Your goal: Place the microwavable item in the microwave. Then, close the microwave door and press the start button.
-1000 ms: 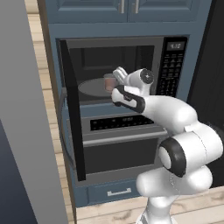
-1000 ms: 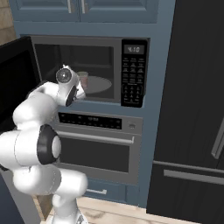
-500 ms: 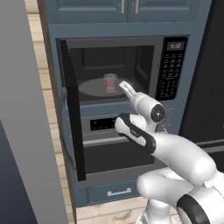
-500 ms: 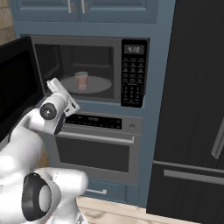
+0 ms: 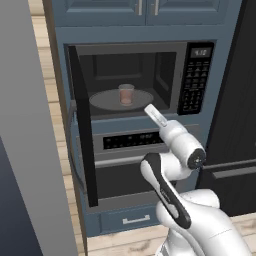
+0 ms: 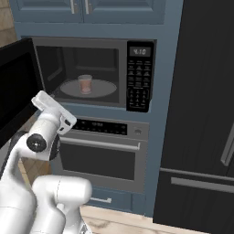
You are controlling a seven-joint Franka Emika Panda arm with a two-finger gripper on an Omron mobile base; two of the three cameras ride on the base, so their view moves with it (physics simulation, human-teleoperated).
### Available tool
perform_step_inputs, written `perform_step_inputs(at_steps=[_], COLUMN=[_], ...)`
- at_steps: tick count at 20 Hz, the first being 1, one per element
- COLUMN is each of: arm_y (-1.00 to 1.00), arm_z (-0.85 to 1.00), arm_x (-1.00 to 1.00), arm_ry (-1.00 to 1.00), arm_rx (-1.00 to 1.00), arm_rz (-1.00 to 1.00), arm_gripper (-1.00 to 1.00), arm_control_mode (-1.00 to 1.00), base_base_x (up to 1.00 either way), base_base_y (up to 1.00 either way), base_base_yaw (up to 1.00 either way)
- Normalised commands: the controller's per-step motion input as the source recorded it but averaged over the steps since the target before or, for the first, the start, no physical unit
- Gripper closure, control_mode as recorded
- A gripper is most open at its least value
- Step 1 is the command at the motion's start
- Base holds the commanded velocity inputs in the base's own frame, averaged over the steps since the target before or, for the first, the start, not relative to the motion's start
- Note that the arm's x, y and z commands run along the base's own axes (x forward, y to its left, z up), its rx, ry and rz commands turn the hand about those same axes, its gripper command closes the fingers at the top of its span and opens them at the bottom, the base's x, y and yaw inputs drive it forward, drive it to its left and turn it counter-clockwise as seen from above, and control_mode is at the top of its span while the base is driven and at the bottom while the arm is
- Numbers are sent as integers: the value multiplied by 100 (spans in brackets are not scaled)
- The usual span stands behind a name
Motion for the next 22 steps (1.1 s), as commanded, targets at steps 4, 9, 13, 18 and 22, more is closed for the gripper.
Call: perform_step_inputs(at_steps=[4,9,13,18,22], arm_y=[0,0,0,9,20], arm_z=[44,23,9,-12,-53], arm_x=[-94,-71,-63,-71,-68], arm_ry=[9,28,35,33,24], arm_rx=[-9,-9,-11,-14,-17], arm_rz=[0,0,0,0,0], arm_gripper=[-100,-100,-100,-100,-100], arm_control_mode=[-100,-100,-100,-100,-100], base_base_x=[0,0,0,0,0], base_base_y=[0,0,0,0,0], base_base_yaw=[0,0,0,0,0])
